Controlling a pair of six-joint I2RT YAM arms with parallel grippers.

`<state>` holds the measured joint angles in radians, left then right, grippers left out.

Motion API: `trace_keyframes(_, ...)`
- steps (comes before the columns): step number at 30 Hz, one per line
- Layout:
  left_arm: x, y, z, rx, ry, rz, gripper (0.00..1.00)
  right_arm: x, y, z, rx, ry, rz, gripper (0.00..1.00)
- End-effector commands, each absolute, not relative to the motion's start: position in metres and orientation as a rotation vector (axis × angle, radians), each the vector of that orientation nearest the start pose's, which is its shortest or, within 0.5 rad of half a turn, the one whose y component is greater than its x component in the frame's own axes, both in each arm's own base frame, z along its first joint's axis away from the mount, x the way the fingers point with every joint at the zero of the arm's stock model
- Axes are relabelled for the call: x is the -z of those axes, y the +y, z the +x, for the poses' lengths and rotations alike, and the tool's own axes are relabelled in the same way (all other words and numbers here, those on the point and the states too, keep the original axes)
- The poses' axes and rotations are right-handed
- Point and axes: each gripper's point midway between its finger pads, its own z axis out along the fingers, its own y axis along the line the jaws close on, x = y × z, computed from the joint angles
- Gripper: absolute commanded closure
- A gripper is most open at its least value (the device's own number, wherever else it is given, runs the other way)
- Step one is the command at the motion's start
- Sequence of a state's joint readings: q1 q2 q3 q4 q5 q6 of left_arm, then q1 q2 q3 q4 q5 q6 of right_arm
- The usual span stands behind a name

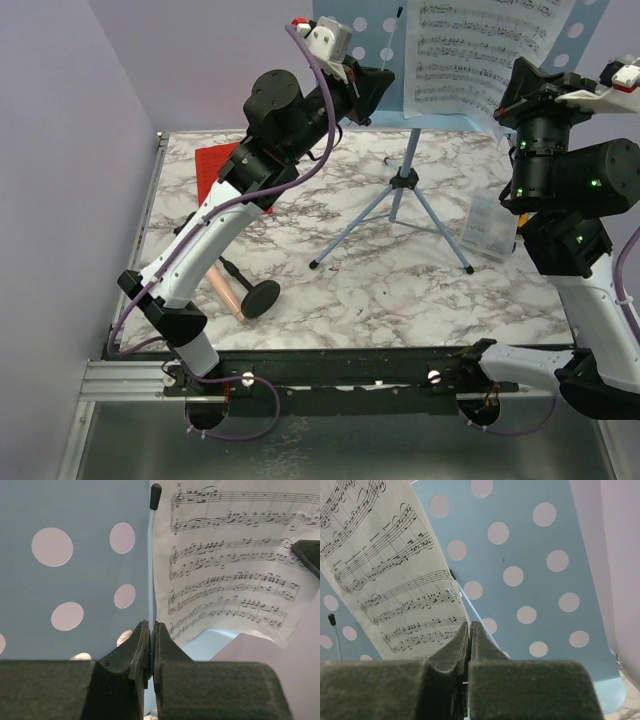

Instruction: Set up the instrument practice props

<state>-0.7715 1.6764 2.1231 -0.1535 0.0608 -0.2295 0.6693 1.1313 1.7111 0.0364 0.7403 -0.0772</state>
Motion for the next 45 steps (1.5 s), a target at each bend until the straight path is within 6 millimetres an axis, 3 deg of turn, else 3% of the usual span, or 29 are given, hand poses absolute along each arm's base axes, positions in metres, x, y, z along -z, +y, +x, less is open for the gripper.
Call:
trace_keyframes(1,-0.61,-0.344,0.304,0.949,1.062,0.445,1.0,-0.634,0.078,0.283,-0.244,1.055,0.306,1.0)
trace_keyframes(6,-0.612,-0.341,0.302,0.952,1.045,0.438,1.0,-0.638,0.094,0.29,-0.29,1.06,0.271,1.0)
trace_keyframes(13,-0.611,-0.341,0.301,0.961,1.05,0.431,1.0,-0.639,0.132,0.303,-0.464,1.08,0.232,1.0)
trace_keyframes(19,-0.609,-0.34,0.302,0.958,1.057,0.423,1.0,-0.644,0.146,0.307,-0.541,1.064,0.228,1.0)
trace_keyframes(29,-0.608,-0.339,0.304,0.951,1.06,0.413,1.0,-0.631,0.18,0.324,-0.643,1.105,0.189,1.0)
trace_keyframes(45,-0.604,-0.337,0.305,0.931,1.058,0.413,1.0,-0.618,0.195,0.337,-0.669,1.11,0.179,1.0)
